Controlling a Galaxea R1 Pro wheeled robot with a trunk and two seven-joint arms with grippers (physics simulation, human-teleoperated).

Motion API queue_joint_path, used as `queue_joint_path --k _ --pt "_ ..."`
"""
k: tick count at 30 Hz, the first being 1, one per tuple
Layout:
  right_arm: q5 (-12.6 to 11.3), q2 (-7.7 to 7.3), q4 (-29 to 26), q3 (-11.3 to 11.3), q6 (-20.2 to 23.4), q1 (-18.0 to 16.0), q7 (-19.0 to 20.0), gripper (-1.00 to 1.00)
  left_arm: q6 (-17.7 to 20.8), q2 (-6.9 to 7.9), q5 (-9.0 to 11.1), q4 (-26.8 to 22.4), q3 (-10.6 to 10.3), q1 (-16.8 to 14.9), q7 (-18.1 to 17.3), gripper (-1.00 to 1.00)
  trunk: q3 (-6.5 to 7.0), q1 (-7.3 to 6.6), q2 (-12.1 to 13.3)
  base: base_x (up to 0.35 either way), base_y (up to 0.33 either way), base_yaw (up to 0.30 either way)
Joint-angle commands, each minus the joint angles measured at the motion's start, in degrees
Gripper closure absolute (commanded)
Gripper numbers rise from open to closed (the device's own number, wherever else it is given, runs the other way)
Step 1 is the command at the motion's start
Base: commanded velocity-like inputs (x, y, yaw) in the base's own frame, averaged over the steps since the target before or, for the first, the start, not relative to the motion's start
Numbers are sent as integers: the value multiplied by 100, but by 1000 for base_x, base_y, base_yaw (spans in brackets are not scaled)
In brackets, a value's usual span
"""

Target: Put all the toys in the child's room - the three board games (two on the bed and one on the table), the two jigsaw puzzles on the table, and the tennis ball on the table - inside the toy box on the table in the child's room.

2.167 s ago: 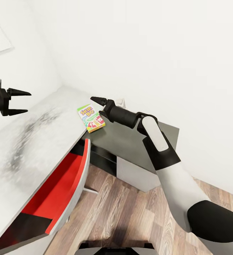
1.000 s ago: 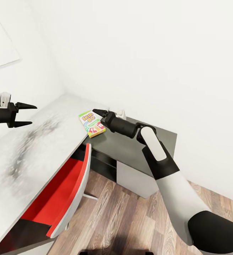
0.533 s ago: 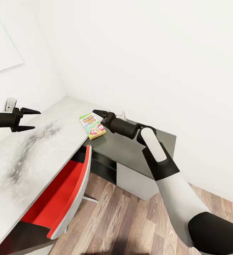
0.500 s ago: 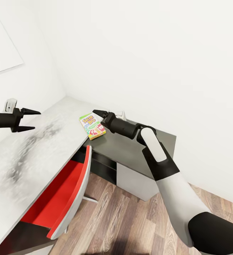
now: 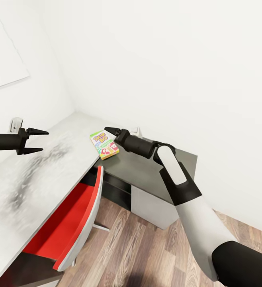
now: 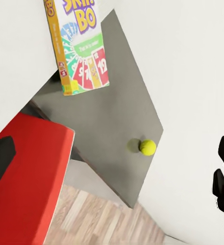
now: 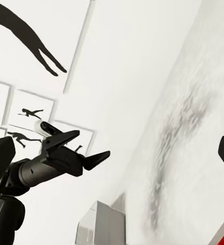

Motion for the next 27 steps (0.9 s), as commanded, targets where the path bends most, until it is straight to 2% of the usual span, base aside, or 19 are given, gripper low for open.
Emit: queue_joint_path --k 1,12,27 --pt "-6 2 -28 -7 19 2 -16 -100 0 8 60 -1 -24 8 13 -100 0 4 -10 0 0 0" --pt "51 2 -266 -37 19 405 -4 -100 0 17 55 -8 -62 211 -102 -100 103 4 -10 0 0 0" --pt "186 2 -578 -28 10 627 -37 -100 0 18 55 -10 -91 352 -105 -100 245 4 -10 0 0 0"
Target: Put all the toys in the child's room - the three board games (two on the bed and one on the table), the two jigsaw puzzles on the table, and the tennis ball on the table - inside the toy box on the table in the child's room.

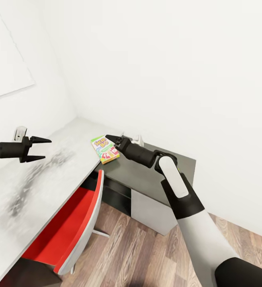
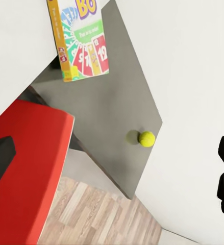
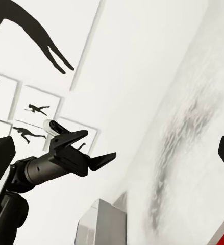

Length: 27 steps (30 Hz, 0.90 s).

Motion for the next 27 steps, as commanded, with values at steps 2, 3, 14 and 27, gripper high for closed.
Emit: queue_joint_path --k 2,3,14,27 --pt "-17 2 -19 -4 21 15 -23 -100 0 5 61 -1 -23 -6 44 -100 9 4 -11 0 0 0" --pt "-13 2 -30 -5 21 28 -22 -100 0 4 61 -1 -26 -3 44 -100 18 4 -11 0 0 0" --pt "-1 2 -15 -7 19 94 -18 -100 0 -7 61 -1 -70 9 37 -100 123 4 -11 0 0 0" --pt "-5 -63 -46 -7 -382 262 4 -100 0 -9 69 -1 -93 68 36 -100 246 4 -11 0 0 36"
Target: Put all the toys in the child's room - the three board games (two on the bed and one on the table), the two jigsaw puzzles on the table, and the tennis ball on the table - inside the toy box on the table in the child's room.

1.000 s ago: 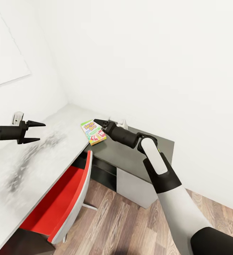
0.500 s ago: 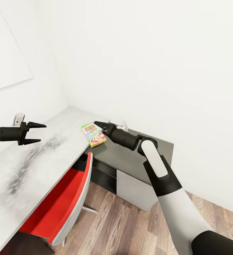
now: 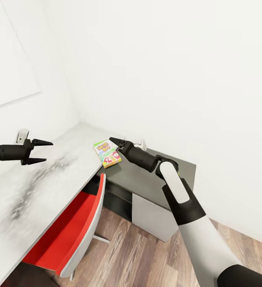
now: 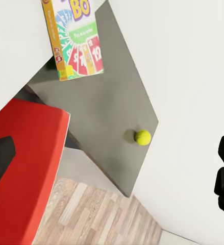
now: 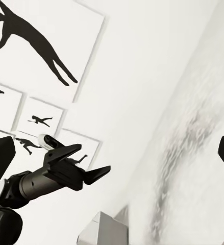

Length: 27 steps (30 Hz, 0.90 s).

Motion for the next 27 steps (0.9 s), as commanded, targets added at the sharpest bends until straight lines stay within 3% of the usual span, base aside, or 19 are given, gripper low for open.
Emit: queue_joint_path --k 1,27 --pt "-25 -10 -3 -3 8 -1 -15 -100 0 7 60 -1 -23 -8 43 -100 -1 4 -11 0 0 123" --pt "-26 -60 -5 9 -44 14 -15 -100 0 -1 60 -1 -24 40 43 -100 225 4 -11 0 -18 162"
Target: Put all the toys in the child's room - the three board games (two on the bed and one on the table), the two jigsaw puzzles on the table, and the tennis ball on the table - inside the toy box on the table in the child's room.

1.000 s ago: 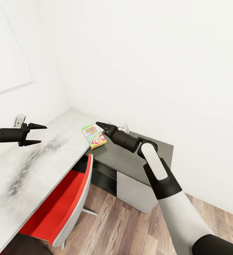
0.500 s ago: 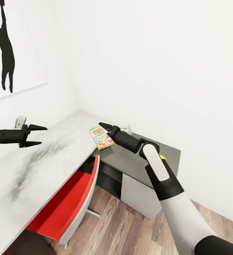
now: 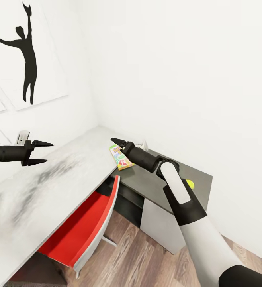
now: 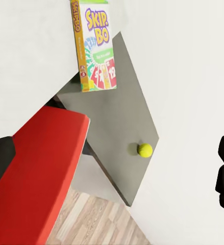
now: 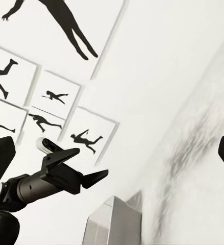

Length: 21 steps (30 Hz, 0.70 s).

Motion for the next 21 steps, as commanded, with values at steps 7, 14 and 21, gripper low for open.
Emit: queue_joint_path --k 7,14,21 --pt "-24 -3 3 8 -138 0 -11 -100 0 6 60 -1 -25 -12 45 -100 49 4 -11 0 -134 167" --pt "-24 3 2 18 -197 1 -14 -100 0 5 60 -1 -25 -11 45 -100 110 4 -11 0 -22 167" --pt "-24 2 9 24 -205 2 -16 -100 0 5 57 -1 -25 -12 45 -100 170 4 -11 0 -94 163"
